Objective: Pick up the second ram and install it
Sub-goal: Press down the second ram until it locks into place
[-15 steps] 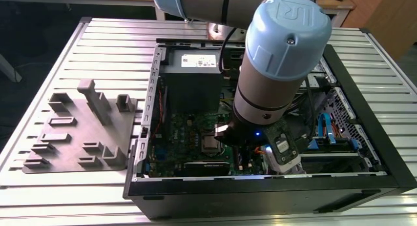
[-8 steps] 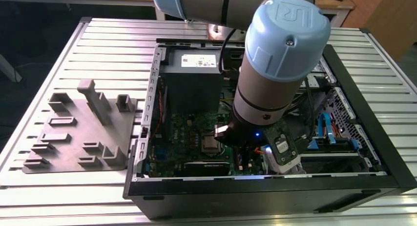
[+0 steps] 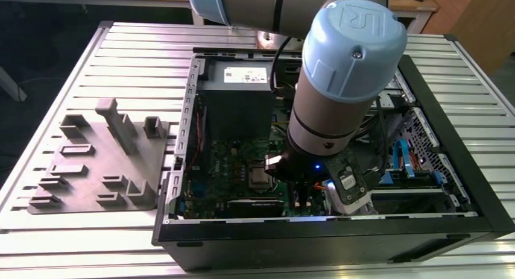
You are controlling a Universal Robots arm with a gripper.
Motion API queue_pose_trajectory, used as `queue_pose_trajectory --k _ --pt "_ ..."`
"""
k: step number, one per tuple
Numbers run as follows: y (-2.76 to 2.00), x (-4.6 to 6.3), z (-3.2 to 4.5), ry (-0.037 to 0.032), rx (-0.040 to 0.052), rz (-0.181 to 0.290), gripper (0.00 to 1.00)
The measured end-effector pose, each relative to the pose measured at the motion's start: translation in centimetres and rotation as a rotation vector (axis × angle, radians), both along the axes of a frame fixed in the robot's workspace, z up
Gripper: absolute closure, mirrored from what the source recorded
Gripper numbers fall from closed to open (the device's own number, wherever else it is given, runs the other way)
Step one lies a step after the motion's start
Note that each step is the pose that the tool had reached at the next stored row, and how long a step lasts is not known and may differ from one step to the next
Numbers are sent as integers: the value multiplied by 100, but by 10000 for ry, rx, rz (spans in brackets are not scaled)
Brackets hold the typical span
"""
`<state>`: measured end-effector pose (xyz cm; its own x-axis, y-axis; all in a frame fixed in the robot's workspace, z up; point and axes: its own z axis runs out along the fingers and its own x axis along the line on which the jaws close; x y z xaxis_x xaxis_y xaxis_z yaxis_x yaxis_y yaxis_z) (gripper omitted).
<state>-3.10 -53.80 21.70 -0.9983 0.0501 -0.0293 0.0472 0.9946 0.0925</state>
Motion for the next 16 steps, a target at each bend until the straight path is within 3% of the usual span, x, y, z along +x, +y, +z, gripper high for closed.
queue_pose_trajectory --k 7,16 --pt "2 0 9 -5 14 0 93" --pt "0 0 226 -2 4 -7 93"
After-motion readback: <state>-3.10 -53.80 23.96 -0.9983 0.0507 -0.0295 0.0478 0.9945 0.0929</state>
